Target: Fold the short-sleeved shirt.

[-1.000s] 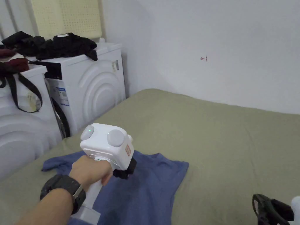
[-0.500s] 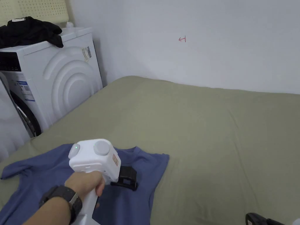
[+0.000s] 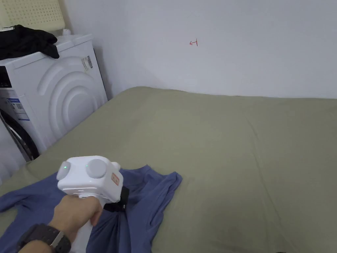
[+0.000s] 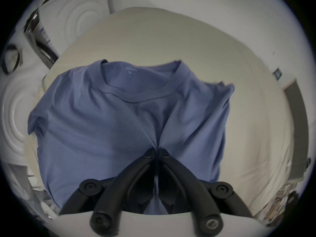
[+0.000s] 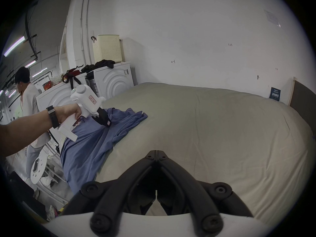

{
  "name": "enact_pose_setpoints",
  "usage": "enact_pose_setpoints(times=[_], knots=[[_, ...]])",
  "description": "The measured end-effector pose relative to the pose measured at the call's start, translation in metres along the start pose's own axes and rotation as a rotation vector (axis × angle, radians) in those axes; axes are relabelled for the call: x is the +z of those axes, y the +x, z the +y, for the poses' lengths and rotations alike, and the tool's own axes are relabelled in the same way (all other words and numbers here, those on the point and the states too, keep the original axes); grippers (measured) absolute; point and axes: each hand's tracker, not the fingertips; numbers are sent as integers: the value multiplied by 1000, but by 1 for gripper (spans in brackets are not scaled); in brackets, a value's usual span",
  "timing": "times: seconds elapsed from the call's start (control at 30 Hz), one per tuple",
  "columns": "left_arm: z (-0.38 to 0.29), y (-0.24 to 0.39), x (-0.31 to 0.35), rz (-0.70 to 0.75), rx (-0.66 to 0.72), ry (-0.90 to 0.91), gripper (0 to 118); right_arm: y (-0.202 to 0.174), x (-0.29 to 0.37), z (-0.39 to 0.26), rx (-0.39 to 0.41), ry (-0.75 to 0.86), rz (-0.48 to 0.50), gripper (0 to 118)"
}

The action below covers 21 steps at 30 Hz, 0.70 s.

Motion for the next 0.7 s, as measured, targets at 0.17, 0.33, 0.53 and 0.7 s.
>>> enact_pose_setpoints(times=[0.17, 0.33, 0.53, 0.7], knots=[[12, 13, 26, -71, -1, 59, 1, 13, 9, -1, -54, 14, -15, 1], [38, 74, 38, -159, -90, 132, 1, 21, 23, -1, -98, 43, -24, 1], [77, 235, 43, -279, -297, 161, 1, 39, 47, 0, -118, 70, -57, 1], [57, 407, 50, -460, -585, 154, 1, 65, 77, -2, -182, 118, -159, 1]])
